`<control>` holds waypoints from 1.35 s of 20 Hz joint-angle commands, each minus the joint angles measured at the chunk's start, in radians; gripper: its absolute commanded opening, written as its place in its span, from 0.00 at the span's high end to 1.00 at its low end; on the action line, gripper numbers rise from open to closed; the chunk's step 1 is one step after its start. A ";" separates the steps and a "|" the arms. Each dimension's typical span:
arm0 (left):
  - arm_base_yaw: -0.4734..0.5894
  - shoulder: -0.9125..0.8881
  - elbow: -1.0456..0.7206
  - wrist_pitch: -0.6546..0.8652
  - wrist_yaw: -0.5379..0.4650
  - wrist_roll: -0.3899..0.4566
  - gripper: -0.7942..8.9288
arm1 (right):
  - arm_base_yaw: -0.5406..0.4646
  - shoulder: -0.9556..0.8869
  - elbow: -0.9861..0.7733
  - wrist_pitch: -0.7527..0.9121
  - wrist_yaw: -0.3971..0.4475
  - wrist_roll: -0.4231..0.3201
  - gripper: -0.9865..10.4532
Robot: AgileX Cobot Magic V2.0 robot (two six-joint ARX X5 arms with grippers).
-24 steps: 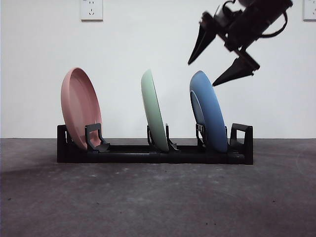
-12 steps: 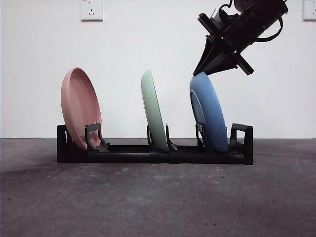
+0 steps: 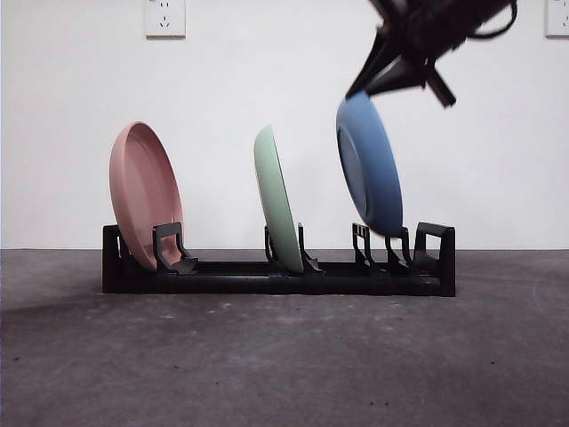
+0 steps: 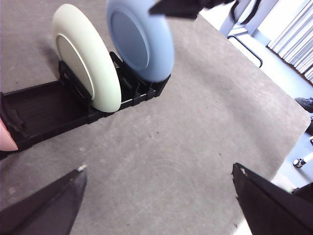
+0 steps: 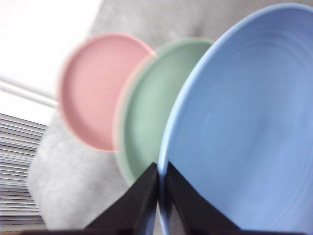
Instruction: Place the plate
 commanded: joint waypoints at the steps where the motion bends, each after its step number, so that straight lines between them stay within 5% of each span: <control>1: -0.009 0.003 0.020 -0.006 0.005 0.005 0.44 | 0.004 -0.043 0.032 -0.003 -0.017 0.007 0.90; 4: -0.017 0.003 0.020 -0.010 0.005 0.006 0.44 | 0.005 -0.115 0.032 -0.055 -0.030 -0.026 0.90; 9: -0.027 0.004 0.020 -0.025 0.004 0.007 0.44 | 0.053 -0.293 0.030 -0.236 0.061 -0.195 0.90; 16: -0.027 0.005 0.020 -0.032 0.004 0.006 0.44 | 0.208 -0.583 -0.085 -0.459 0.299 -0.320 0.90; 19: -0.027 0.005 0.020 -0.031 0.005 0.006 0.44 | 0.340 -0.714 -0.240 -0.457 0.375 -0.307 0.90; 27: -0.027 0.005 0.020 -0.032 0.005 0.006 0.44 | 0.742 -0.816 -0.627 -0.287 0.687 -0.109 0.90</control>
